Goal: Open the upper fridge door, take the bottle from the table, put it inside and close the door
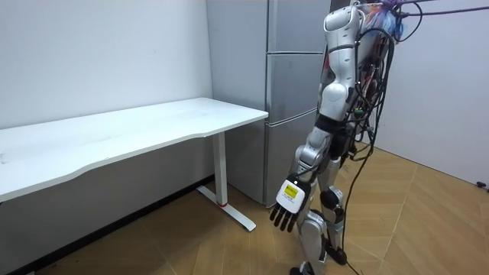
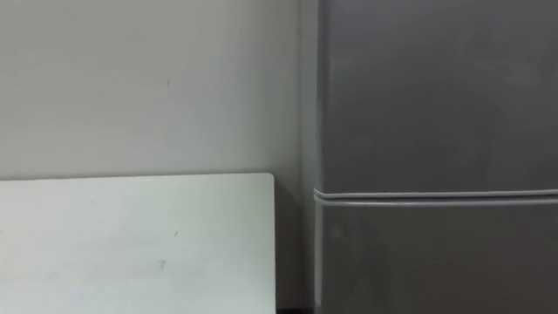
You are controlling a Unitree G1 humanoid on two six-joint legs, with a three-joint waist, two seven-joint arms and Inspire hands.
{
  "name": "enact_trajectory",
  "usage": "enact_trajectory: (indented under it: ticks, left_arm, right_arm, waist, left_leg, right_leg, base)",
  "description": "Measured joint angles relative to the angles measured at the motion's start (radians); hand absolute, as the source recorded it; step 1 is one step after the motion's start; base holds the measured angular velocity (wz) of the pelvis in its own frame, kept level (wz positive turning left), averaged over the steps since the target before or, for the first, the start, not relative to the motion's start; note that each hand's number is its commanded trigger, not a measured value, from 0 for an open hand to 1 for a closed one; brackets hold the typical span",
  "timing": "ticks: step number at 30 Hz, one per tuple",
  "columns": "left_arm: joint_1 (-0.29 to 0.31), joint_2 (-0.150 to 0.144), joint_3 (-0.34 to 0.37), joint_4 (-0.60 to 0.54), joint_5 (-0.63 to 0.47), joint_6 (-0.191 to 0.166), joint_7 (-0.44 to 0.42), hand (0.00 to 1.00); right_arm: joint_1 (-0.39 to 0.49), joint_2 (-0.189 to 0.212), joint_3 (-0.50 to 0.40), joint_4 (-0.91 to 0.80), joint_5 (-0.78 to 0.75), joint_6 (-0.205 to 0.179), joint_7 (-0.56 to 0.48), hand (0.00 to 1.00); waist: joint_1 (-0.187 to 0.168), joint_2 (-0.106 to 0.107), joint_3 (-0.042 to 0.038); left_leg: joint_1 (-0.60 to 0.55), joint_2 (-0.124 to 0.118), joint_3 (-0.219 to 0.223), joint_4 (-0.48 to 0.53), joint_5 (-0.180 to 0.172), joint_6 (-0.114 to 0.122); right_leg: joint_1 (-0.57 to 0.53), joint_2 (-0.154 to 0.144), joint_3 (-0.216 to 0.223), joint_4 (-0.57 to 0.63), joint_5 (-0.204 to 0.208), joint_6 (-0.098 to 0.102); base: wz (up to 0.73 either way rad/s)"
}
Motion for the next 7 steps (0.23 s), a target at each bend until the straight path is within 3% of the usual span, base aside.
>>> enact_trajectory:
  ticks: [7]
  left_arm:
    - [0.001, 0.003, 0.001, 0.0, 0.003, 0.01, -0.004, 0.0]
  right_arm:
    - [-0.002, -0.001, 0.0, 0.007, 0.002, 0.017, 0.03, 0.0]
  waist:
    - [0.002, -0.009, 0.0007]
  left_leg:
    - [0.003, -0.001, -0.002, 0.004, 0.0, 0.0]
  right_leg:
    - [0.003, -0.002, 0.002, 0.0, -0.004, 0.0]
  base:
    - [0.0]
